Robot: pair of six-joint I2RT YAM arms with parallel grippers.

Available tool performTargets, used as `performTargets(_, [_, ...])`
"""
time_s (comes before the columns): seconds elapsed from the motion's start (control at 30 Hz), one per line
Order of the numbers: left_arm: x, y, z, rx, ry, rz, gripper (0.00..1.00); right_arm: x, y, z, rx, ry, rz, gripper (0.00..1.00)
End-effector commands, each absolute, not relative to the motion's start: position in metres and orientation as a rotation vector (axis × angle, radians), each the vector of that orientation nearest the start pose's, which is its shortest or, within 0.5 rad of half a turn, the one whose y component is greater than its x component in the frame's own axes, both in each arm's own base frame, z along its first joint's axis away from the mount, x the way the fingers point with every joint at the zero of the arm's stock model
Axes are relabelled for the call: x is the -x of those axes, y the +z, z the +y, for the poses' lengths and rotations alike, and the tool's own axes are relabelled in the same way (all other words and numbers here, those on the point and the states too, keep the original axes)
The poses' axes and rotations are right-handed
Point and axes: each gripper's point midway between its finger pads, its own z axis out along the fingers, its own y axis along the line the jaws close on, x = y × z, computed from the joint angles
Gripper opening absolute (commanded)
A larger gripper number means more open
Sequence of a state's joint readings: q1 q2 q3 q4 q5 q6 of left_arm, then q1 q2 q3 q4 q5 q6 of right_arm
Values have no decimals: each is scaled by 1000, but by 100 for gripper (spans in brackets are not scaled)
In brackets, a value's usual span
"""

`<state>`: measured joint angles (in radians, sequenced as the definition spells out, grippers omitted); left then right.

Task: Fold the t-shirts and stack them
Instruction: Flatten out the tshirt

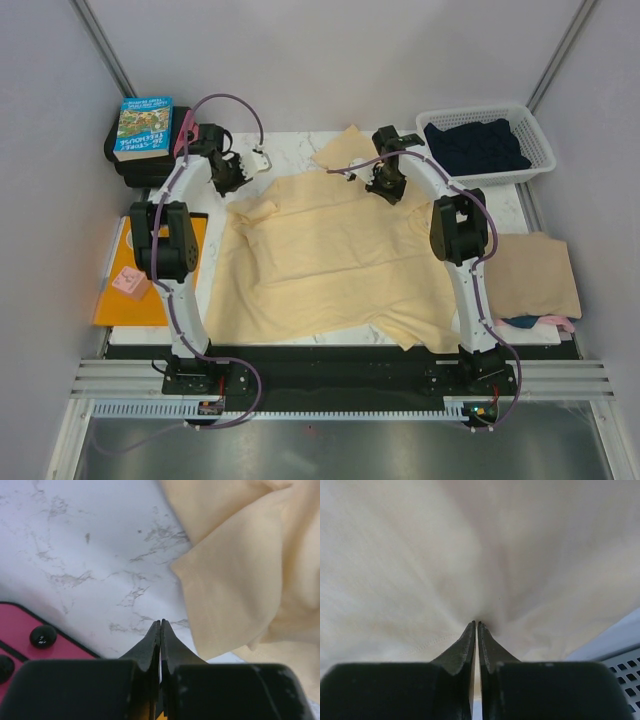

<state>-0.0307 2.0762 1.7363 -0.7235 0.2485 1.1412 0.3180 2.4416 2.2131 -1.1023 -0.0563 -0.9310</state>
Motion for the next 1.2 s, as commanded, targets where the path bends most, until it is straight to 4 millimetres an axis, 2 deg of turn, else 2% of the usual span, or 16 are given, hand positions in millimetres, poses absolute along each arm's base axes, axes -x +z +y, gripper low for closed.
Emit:
performTargets(0.0, [-487, 85, -58, -1603, -136, 2041, 2, -500, 37, 142, 1681, -48, 2325, 11])
performTargets(0.03, [-478, 79, -61, -1625, -183, 2062, 2, -500, 38, 142, 1681, -50, 2325, 11])
performTargets(0.17, [-465, 62, -76, -1665, -321, 2084, 2, -500, 38, 142, 1685, -60, 2325, 11])
performTargets(0.33, [-469, 45, -77, -1684, -312, 2132, 2, -501, 39, 143, 1684, -63, 2321, 11])
performTargets(0.4, [-474, 35, -72, -1675, -270, 2171, 2, -500, 40, 144, 1682, -62, 2322, 11])
performTargets(0.5, [-488, 31, -65, -1637, -174, 2190, 2, -499, 39, 144, 1683, -59, 2322, 11])
performTargets(0.63, [-503, 33, -59, -1603, -79, 2172, 2, -499, 38, 143, 1689, -66, 2326, 11])
performTargets(0.93, [-528, 35, -44, -1543, 88, 2172, 2, -500, 21, 140, 1688, -85, 2354, 10])
performTargets(1.17, [-529, 28, -46, -1537, 80, 2178, 2, -502, 18, 140, 1689, -92, 2349, 9])
